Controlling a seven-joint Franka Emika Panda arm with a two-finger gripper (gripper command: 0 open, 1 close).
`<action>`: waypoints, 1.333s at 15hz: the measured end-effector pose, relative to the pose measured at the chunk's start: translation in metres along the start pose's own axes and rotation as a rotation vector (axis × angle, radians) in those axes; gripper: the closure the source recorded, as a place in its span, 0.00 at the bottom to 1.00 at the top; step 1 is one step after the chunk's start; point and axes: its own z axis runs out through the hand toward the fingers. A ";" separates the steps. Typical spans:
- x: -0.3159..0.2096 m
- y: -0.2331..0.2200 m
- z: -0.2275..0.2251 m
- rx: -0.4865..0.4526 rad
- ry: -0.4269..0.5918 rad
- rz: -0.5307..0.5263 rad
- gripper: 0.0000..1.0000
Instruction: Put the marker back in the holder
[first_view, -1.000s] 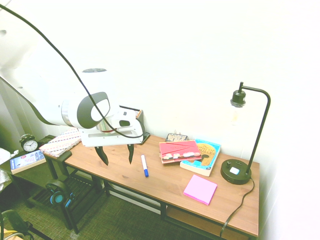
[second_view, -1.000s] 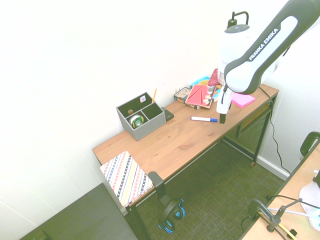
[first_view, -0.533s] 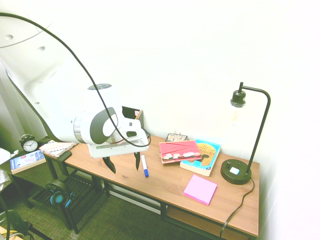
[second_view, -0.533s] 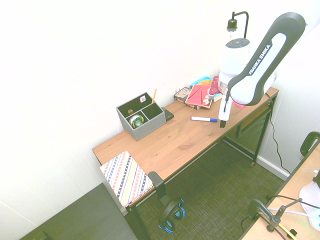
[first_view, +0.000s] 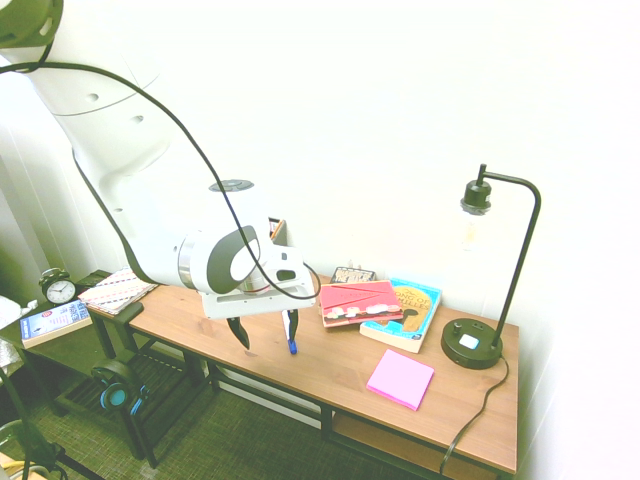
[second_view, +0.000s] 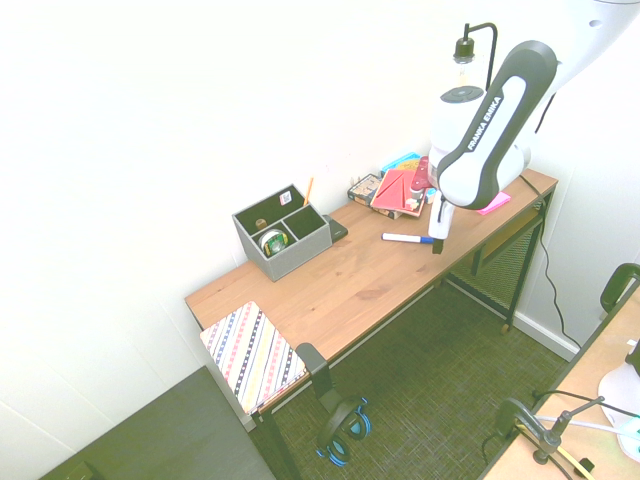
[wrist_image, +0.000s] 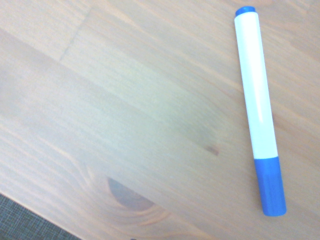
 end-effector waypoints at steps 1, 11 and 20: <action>0.005 -0.002 0.004 -0.003 -0.010 -0.001 0.00; 0.035 -0.010 0.039 -0.020 -0.038 -0.015 1.00; 0.037 -0.015 0.044 -0.017 -0.037 -0.003 1.00</action>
